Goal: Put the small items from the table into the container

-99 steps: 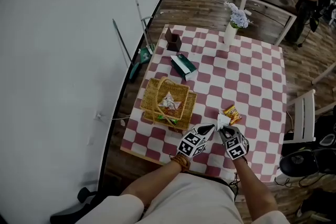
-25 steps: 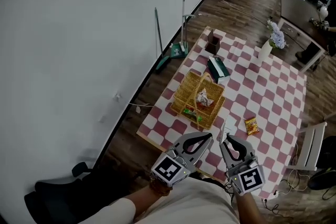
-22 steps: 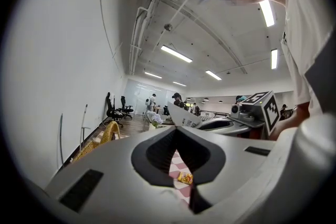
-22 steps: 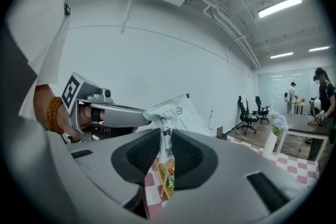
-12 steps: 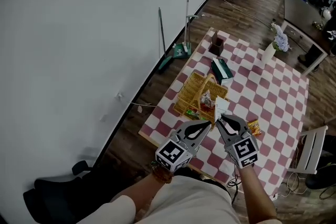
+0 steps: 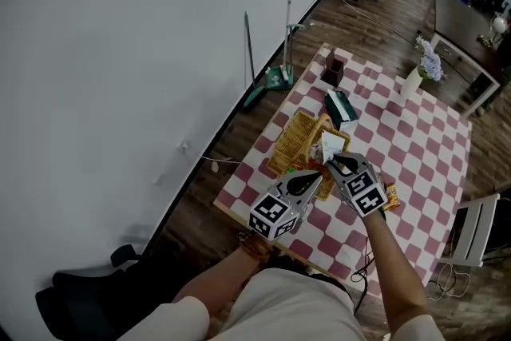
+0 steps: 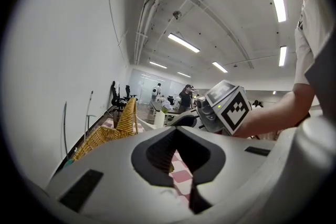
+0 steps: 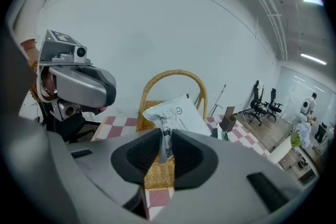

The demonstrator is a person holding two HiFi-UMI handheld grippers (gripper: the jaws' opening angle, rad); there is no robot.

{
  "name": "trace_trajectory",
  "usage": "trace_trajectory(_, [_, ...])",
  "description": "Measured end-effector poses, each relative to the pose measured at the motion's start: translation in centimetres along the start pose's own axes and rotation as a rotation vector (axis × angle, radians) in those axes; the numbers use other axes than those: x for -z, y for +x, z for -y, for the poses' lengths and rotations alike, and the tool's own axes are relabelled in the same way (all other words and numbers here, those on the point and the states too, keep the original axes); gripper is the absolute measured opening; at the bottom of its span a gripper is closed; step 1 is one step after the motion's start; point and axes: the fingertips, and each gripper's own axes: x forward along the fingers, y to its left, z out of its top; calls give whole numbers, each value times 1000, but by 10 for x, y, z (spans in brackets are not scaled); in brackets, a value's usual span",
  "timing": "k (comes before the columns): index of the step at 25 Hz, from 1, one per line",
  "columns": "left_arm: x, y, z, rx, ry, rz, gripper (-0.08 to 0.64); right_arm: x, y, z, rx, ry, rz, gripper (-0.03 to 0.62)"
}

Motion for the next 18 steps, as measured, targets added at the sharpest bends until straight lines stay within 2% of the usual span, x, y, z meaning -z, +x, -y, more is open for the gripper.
trace_trajectory(6, [20,15,-12,-14,-3,-53,20,15,27,4,-50,-29,-106,98])
trace_trajectory(12, [39,24,-20,-26,-25,-100,20,20,38,4,-76,-33,-160,103])
trace_trajectory(18, [40,25,-19,-29,-34,-100,20,23,39,4,-90,18,-138,130])
